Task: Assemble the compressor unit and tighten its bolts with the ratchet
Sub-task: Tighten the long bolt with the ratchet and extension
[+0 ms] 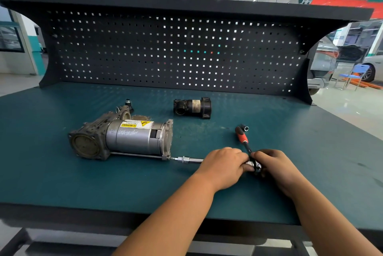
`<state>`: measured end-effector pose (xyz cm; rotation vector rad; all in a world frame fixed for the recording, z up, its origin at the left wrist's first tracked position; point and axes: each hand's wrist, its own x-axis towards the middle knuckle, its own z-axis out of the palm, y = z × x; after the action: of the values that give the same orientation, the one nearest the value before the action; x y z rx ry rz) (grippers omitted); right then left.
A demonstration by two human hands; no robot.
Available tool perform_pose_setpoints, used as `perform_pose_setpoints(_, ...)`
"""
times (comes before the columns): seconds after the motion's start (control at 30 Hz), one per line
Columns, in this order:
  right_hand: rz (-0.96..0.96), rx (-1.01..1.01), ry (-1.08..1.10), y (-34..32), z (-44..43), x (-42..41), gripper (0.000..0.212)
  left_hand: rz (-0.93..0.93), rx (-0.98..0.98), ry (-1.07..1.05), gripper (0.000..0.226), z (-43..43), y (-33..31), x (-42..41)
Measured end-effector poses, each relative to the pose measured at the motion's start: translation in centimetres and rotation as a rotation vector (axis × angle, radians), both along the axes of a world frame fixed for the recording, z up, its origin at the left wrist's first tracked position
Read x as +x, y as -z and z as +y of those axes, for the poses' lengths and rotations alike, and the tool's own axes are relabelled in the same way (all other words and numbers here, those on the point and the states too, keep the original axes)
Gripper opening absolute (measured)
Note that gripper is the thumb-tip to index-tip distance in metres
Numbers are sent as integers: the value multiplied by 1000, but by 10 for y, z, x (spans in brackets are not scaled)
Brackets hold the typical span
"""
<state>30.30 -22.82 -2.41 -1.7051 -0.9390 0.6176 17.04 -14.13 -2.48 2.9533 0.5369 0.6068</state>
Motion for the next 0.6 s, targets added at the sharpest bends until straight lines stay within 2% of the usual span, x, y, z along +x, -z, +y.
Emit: perform_pose_setpoints(0.6,-21,8,15,1,0,0,28,3,-13,21,33,1,0,0)
